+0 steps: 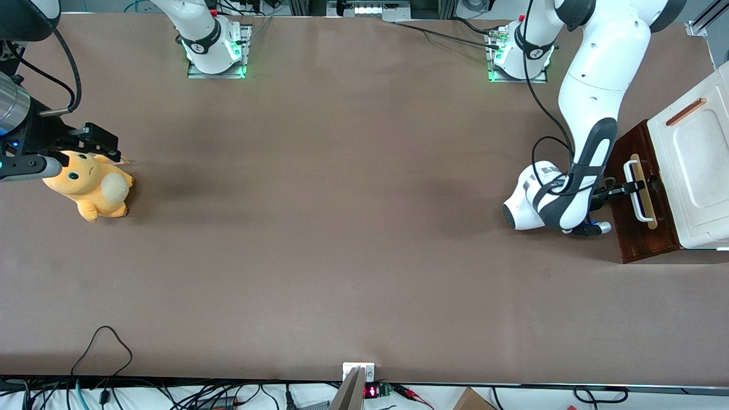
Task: Open lower drawer with left arm only
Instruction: 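Pull the handle away from the cabinet with the left gripper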
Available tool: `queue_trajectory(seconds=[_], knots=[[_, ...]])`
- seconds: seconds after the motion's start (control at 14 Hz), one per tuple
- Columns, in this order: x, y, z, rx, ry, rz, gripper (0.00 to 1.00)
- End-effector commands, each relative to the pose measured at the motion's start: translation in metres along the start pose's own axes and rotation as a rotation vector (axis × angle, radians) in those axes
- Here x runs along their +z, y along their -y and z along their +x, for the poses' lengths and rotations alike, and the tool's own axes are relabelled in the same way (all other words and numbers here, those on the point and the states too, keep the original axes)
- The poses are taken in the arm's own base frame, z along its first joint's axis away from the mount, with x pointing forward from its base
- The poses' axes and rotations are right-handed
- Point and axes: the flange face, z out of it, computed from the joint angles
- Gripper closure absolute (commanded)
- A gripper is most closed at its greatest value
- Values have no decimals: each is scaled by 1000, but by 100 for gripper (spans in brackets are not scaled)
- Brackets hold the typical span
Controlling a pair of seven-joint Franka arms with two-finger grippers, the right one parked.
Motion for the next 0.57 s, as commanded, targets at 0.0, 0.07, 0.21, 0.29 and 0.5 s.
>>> queue_trajectory(seconds=[0.0,0.07,0.21,0.29,0.5], knots=[[-16,4,-6,20,2,-19,78],[-16,4,-7,14,1,-19,78],[-19,4,-8,15,-4,-17,78],[-22,3,-9,16,-4,-20,78],[-30,4,-13,15,-2,-31,78]])
